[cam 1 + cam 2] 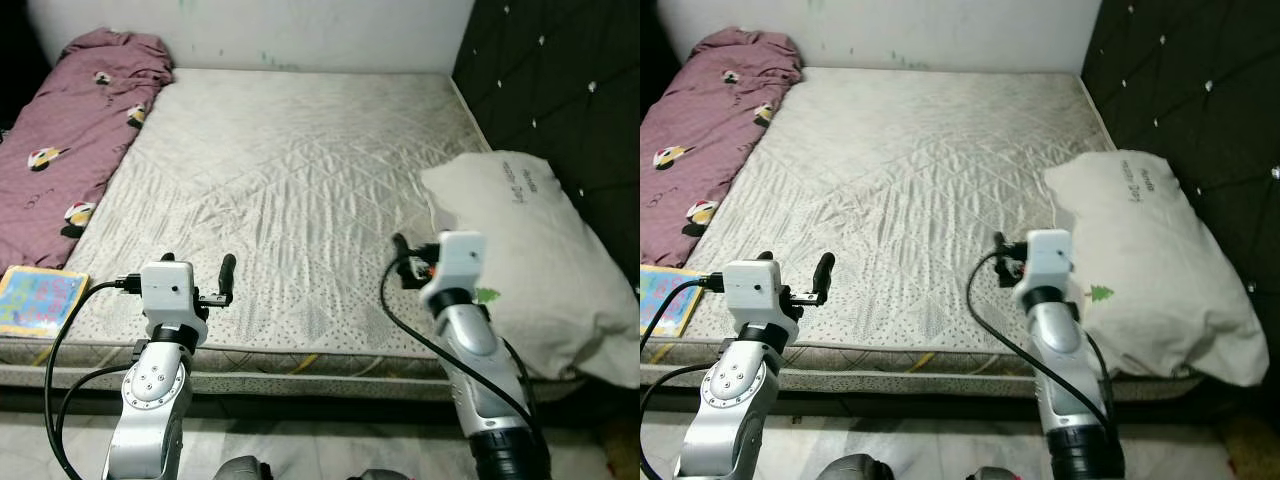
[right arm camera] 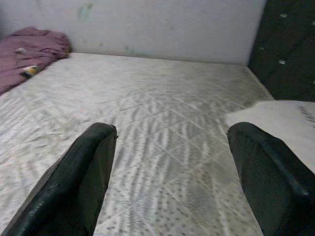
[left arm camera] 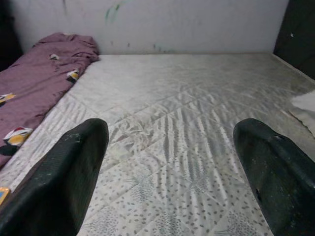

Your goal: Clean up the room

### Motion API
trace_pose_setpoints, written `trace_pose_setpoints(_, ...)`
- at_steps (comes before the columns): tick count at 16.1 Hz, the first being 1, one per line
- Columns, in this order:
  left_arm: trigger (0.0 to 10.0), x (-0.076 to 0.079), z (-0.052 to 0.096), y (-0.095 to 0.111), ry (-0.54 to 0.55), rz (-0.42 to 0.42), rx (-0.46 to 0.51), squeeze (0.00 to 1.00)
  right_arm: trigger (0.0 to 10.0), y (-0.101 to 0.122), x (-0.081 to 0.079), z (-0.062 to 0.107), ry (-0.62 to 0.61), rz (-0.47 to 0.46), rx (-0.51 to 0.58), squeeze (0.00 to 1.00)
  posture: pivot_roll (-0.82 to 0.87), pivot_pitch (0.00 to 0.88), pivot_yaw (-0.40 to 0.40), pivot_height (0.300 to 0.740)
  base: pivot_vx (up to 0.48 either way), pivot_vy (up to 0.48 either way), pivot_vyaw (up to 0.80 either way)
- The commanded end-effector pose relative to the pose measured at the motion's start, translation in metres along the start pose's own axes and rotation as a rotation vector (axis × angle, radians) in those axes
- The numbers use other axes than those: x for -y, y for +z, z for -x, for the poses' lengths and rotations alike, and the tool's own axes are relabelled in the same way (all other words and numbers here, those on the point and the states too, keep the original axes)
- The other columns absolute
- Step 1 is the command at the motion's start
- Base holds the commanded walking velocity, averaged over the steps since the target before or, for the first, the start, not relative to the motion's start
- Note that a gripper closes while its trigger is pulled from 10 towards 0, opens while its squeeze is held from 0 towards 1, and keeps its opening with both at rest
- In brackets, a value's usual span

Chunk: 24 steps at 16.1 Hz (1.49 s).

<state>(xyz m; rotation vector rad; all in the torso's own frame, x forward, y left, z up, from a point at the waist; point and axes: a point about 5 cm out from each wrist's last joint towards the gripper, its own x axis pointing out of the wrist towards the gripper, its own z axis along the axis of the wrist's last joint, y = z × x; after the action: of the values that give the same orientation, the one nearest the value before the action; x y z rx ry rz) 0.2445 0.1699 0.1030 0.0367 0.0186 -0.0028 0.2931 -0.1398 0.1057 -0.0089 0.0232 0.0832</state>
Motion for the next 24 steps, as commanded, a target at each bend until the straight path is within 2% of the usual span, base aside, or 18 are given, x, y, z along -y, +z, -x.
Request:
trace_pose_setpoints(1,10.0,-0.0009,-0.0001,0.0057,-0.005,-0.003,0.026,0.00,10.0,0.0002,-0.0005,-0.0026,0.010,0.003,-0.002,0.00,0.02,0.000,-0.027,0.740,0.259,0.000,-0.80)
trace_pose_setpoints(3,10.0,0.0016,-0.0008,0.0069,-0.019,-0.002,0.030,0.00,10.0,0.0030,0.0013,-0.0064,0.010,0.007,0.006,0.00,0.02,0.010,-0.030,0.740,0.307,0.000,-0.80)
trace_pose_setpoints(6,10.0,0.0017,-0.0018,0.0077,-0.025,-0.002,0.032,0.00,10.0,0.0039,0.0071,-0.0071,-0.012,0.014,0.012,0.00,0.01,0.020,-0.024,0.740,0.314,0.000,0.00)
trace_pose_setpoints(12,10.0,0.0041,-0.0014,0.0059,-0.002,0.018,0.017,0.00,10.0,0.0018,0.0074,-0.0052,-0.005,0.020,0.008,0.00,0.01,0.024,-0.030,0.740,0.000,0.000,0.00)
trace_pose_setpoints(24,10.0,0.0067,-0.0018,0.0061,-0.017,0.054,0.011,0.00,10.0,0.0005,0.0057,-0.0068,0.013,0.027,0.000,0.00,0.01,0.026,-0.034,0.740,0.000,0.453,0.00)
